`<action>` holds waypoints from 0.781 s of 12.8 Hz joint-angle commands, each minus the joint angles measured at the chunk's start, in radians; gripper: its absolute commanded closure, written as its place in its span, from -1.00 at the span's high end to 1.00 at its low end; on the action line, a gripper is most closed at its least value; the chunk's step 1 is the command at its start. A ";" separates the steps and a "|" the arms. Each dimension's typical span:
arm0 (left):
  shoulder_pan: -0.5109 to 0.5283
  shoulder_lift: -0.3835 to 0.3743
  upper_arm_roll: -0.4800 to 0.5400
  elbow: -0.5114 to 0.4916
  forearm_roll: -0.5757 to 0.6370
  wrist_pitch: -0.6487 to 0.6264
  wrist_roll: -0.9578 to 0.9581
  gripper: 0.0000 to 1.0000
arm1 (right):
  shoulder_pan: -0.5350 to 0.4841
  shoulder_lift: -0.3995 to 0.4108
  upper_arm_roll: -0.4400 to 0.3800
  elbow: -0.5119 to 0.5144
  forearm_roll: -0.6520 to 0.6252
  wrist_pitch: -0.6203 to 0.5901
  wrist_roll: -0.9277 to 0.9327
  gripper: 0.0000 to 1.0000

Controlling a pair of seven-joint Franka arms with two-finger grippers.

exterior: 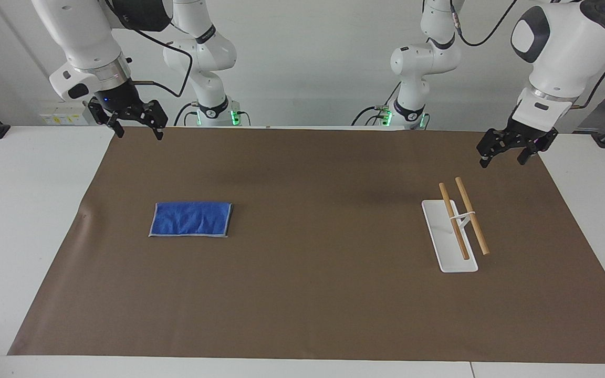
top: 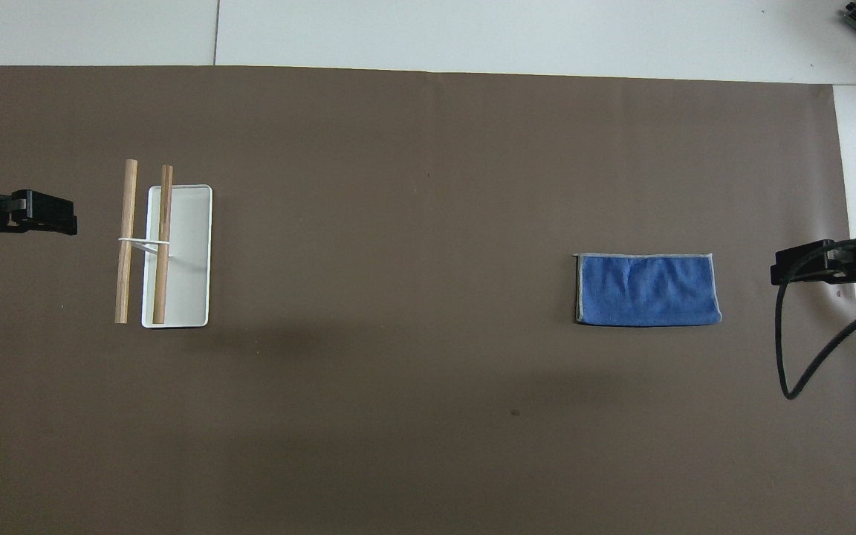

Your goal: Right arm passes towel to left arm to hang

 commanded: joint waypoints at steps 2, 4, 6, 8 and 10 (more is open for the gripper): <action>0.005 -0.024 0.004 -0.021 -0.014 -0.010 0.008 1.00 | -0.003 -0.016 0.006 -0.012 -0.029 -0.003 -0.013 1.00; 0.005 -0.024 0.002 -0.021 -0.014 -0.010 0.006 1.00 | -0.006 -0.018 0.006 -0.014 -0.025 -0.003 -0.009 1.00; 0.005 -0.024 0.004 -0.021 -0.014 -0.010 0.008 1.00 | -0.012 -0.019 0.004 -0.021 -0.019 0.000 -0.008 1.00; 0.005 -0.024 0.004 -0.021 -0.014 -0.010 0.008 1.00 | -0.014 -0.022 0.004 -0.034 -0.019 0.001 -0.012 1.00; 0.005 -0.024 0.002 -0.021 -0.014 -0.010 0.008 1.00 | -0.014 -0.038 0.004 -0.061 -0.019 0.007 -0.010 1.00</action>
